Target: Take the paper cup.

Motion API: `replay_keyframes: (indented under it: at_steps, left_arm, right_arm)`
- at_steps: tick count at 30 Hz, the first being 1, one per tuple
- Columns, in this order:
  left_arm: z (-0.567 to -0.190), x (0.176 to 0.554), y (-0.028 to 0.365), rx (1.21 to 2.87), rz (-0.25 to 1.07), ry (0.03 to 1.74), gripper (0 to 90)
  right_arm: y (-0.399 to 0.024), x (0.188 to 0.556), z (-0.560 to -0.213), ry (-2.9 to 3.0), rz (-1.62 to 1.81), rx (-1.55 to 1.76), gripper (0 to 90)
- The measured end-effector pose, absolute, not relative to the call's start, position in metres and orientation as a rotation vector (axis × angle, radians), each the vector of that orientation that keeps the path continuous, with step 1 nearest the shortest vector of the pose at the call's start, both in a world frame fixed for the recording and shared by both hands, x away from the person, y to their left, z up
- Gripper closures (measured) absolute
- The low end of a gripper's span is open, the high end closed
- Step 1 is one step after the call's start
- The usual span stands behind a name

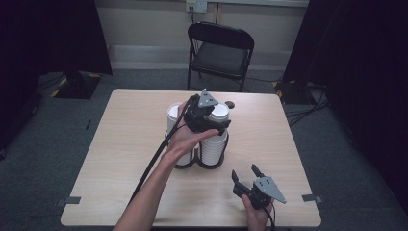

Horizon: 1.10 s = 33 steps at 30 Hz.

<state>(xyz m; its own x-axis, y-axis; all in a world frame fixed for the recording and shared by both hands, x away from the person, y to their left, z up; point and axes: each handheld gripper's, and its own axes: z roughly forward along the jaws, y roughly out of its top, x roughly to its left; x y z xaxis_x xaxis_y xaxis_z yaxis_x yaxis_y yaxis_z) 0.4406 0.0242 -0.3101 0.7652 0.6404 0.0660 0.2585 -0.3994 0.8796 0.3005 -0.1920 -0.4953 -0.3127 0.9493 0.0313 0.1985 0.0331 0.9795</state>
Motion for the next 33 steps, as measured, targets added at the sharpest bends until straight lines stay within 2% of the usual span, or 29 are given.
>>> replay_keyframes:
  at_steps: [13, 23, 33]
  left_arm:
    - [-0.32, 0.449, 0.016, 2.07, 0.481, 0.697, 16.3]
    - [-0.32, 0.45, 0.018, 2.054, 0.461, 0.717, 19.6]
    - [-0.312, 0.446, 0.023, 1.962, 0.463, 0.715, 19.7]
  right_arm:
    - [-0.192, 0.3, -0.495, 1.608, 1.342, 1.19, 22.3]
    - [-0.192, 0.3, -0.495, 1.602, 1.343, 1.188, 22.2]
    - [-0.192, 0.3, -0.495, 1.603, 1.347, 1.191, 22.2]
